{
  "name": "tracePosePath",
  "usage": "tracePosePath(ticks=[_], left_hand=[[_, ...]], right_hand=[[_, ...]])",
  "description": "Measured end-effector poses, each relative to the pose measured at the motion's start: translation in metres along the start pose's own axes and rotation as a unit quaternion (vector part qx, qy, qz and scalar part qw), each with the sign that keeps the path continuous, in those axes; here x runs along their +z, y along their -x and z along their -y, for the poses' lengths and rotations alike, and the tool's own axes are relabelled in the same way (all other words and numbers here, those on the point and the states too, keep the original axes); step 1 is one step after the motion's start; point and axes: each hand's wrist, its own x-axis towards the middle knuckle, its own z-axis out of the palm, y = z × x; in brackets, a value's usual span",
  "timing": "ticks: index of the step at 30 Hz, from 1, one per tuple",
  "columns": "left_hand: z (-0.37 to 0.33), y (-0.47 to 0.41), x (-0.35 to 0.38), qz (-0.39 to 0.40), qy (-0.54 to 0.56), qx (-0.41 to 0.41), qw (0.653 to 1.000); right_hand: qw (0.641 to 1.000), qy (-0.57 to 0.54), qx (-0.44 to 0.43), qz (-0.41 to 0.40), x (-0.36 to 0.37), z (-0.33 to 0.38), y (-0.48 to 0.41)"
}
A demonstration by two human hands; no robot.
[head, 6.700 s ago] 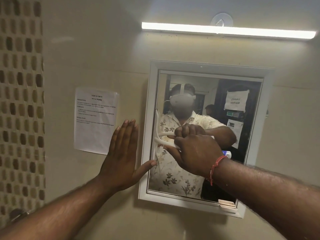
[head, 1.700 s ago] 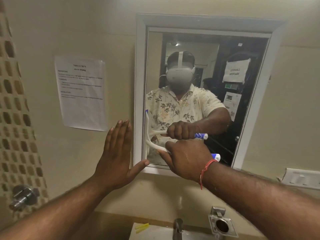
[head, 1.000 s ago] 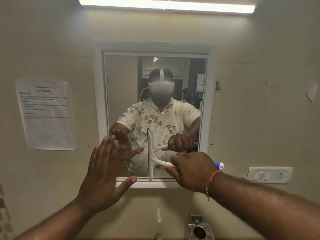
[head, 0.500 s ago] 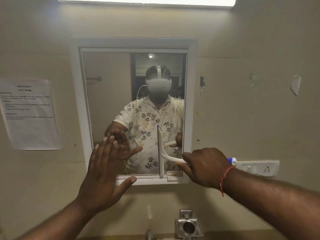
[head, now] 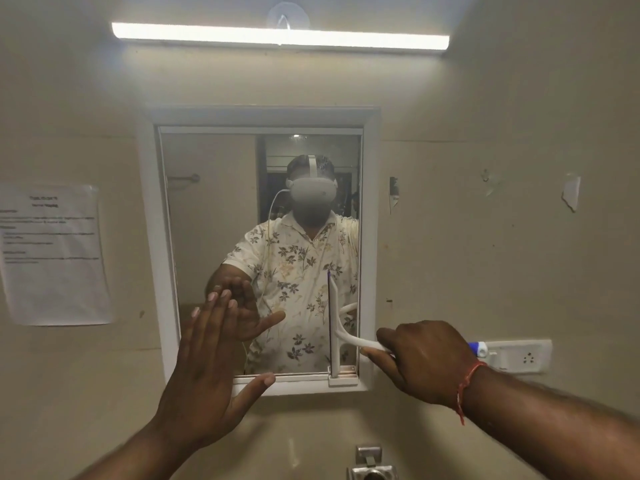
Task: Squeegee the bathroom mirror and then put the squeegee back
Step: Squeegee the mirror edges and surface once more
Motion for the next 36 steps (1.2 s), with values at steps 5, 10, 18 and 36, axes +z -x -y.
tracePosePath(ticks=[5,10,18,36], left_hand=[[0.002,-0.005,-0.006,-0.007,0.008,0.008,1.000],[0.011,-0.033,-0.023,-0.038,-0.003,0.030,0.999],[0.021,-0.101,-0.074,-0.133,0.007,0.069,0.989],[0.048,-0.101,-0.078,-0.119,0.062,0.074,0.988]], right_hand=[[0.990,-0.098,0.067,-0.080,-0.014,0.020,-0.002],[0.893,-0.403,0.144,-0.139,-0.078,0.060,-0.053],[0.786,-0.537,0.231,-0.201,-0.167,0.104,-0.151],[0.702,-0.591,0.335,-0.215,-0.182,0.136,-0.178]])
